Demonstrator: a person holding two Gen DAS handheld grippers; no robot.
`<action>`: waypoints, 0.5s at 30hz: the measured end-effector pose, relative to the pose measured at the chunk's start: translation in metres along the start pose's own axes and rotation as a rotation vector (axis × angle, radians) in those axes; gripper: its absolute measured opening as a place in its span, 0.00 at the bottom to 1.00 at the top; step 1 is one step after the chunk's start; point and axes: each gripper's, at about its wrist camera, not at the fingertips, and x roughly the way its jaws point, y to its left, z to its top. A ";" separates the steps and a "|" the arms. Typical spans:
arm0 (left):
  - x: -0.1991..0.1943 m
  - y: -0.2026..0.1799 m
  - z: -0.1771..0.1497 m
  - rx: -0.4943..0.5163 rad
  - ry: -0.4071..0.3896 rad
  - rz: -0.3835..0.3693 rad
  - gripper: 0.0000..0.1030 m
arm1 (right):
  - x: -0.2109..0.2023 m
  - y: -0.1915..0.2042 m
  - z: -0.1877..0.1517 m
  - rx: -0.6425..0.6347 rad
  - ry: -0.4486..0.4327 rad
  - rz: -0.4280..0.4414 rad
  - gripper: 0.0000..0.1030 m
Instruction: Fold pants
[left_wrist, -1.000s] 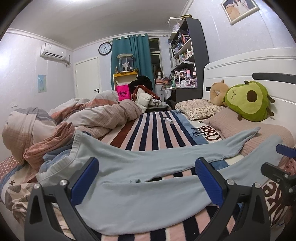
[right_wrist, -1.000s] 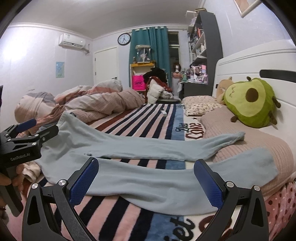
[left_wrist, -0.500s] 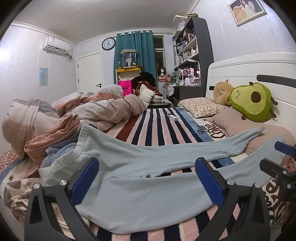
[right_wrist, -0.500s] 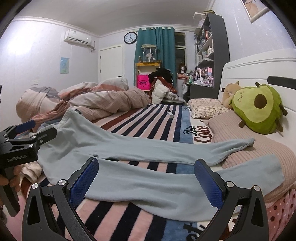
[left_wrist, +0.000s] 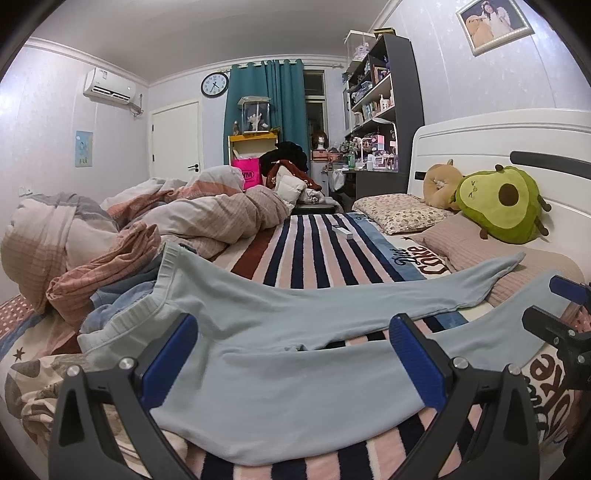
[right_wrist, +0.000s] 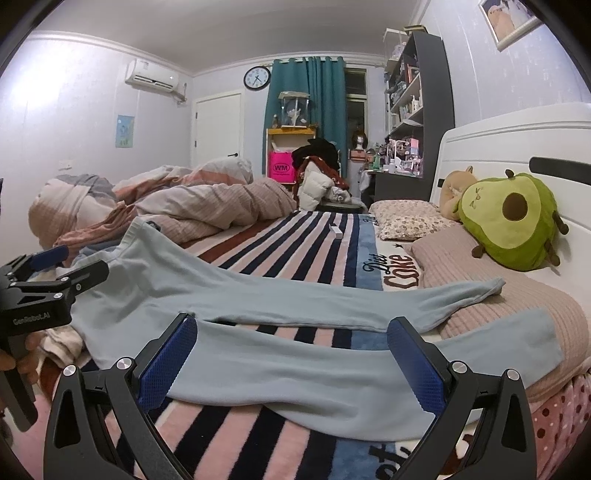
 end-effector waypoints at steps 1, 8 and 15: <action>-0.001 0.000 0.000 0.001 -0.001 0.002 0.99 | 0.000 0.001 0.000 0.000 -0.001 0.001 1.00; -0.001 0.002 0.000 0.001 -0.002 0.004 0.99 | -0.001 0.003 0.001 -0.005 -0.003 -0.001 1.00; -0.002 0.003 0.000 0.000 -0.002 0.001 0.99 | -0.001 0.004 0.002 0.005 -0.004 0.012 1.00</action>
